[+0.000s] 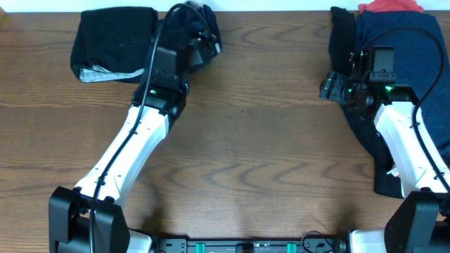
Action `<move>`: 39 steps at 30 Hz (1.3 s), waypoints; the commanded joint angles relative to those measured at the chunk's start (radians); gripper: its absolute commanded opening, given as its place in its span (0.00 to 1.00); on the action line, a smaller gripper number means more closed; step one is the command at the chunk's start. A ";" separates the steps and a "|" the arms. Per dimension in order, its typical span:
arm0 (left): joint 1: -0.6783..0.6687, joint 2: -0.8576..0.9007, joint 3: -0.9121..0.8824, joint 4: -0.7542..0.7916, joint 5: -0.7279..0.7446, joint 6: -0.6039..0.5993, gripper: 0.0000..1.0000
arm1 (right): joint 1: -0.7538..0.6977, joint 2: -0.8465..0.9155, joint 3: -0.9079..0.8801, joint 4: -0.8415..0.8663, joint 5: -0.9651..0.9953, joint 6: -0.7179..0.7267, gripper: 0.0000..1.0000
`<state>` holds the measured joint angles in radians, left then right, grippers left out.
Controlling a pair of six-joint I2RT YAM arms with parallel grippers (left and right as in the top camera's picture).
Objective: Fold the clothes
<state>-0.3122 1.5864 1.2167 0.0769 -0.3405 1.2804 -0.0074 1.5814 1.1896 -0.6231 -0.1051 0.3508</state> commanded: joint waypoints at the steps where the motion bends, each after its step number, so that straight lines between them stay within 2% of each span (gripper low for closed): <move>1: 0.033 -0.018 0.005 0.070 -0.013 0.160 0.06 | -0.004 0.009 -0.007 0.003 -0.005 -0.015 0.82; 9: 0.123 -0.018 0.005 0.286 -0.005 0.287 0.06 | -0.004 0.009 -0.007 0.011 -0.008 -0.007 0.81; 16: 0.206 -0.018 0.021 0.378 0.090 0.297 0.06 | 0.016 0.009 -0.007 0.021 -0.012 -0.006 0.81; 20: 0.282 -0.018 0.026 0.378 0.206 0.297 0.06 | 0.023 0.009 -0.007 0.022 -0.012 -0.007 0.80; 26: 0.357 -0.018 0.026 0.367 0.214 0.293 0.06 | 0.023 0.009 -0.007 0.026 -0.011 -0.007 0.80; 34: 0.384 -0.018 0.026 0.137 0.246 0.293 0.06 | 0.023 0.009 -0.007 0.023 0.013 -0.008 0.79; 39: 0.435 -0.016 0.025 0.110 0.295 0.286 0.06 | 0.022 0.009 -0.007 0.021 0.026 -0.008 0.79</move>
<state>0.0864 1.5864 1.2179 0.1780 -0.0952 1.5711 0.0078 1.5814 1.1881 -0.6037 -0.0978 0.3511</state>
